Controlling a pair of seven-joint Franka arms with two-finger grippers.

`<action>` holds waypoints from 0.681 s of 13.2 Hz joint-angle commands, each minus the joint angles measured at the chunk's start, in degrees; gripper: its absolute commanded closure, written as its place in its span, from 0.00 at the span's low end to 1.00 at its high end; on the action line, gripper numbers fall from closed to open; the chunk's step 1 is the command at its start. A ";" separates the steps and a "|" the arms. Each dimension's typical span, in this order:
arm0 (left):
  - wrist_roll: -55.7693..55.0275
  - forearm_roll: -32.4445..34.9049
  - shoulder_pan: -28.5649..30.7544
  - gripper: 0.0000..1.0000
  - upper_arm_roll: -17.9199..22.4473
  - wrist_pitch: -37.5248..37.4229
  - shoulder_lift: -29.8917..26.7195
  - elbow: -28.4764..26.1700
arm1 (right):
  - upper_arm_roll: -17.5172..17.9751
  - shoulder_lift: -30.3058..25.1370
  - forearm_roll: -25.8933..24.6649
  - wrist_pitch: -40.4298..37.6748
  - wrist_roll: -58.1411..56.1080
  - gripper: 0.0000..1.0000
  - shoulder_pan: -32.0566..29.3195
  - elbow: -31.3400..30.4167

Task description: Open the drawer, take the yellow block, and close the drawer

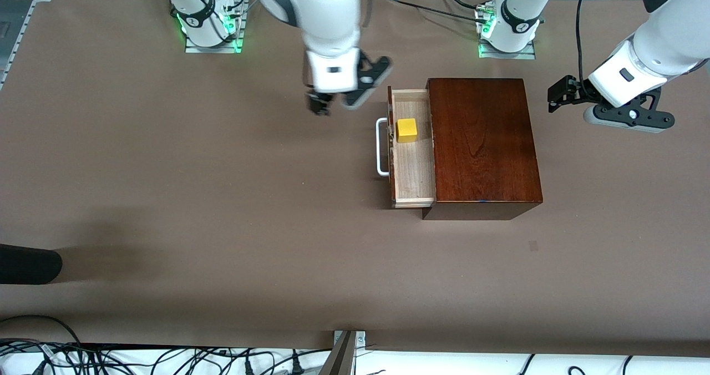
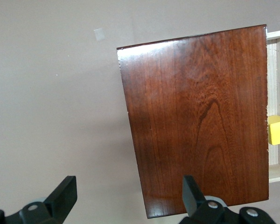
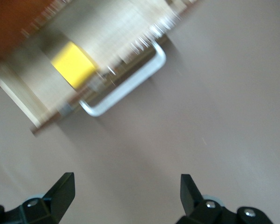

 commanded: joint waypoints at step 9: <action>6.33 -0.56 -5.71 0.00 11.04 0.91 0.32 -0.90 | 3.40 15.94 -8.18 9.22 -16.23 0.00 7.34 13.21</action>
